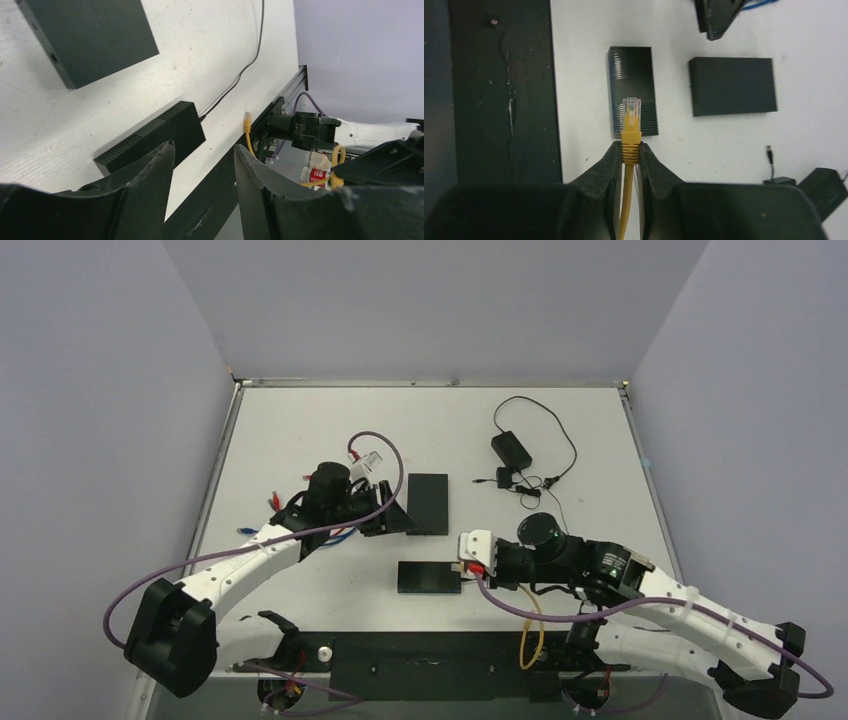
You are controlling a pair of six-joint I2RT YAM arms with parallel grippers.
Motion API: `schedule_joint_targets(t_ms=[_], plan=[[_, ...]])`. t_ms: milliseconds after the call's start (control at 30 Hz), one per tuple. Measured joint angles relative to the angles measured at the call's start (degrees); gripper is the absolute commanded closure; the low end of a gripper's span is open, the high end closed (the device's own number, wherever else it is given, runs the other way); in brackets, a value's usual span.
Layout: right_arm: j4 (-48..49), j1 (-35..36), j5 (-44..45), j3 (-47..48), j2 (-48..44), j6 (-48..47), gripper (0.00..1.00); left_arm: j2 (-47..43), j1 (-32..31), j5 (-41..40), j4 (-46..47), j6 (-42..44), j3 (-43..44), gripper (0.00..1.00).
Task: Insert the plug into the switch port
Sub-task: Pick up the connector from the center of the board, then insert the connector into the switch port.
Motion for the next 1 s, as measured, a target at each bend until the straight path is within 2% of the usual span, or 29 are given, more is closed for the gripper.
schedule_joint_targets(t_ms=[167, 633, 1000], plan=[[2.2, 2.2, -0.1, -3.8, 4.8, 3.5, 1.0, 3.8, 0.0, -1.5, 1.1, 0.5, -0.7, 0.56], [17.1, 4.8, 0.3, -11.6, 19.0, 12.3, 1.0, 17.3, 0.0, -2.4, 8.0, 1.6, -3.6, 0.6], [19.3, 7.9, 4.1, -9.5, 31.5, 18.6, 1.0, 21.7, -0.1, -1.9, 11.6, 2.1, -4.6, 0.62]])
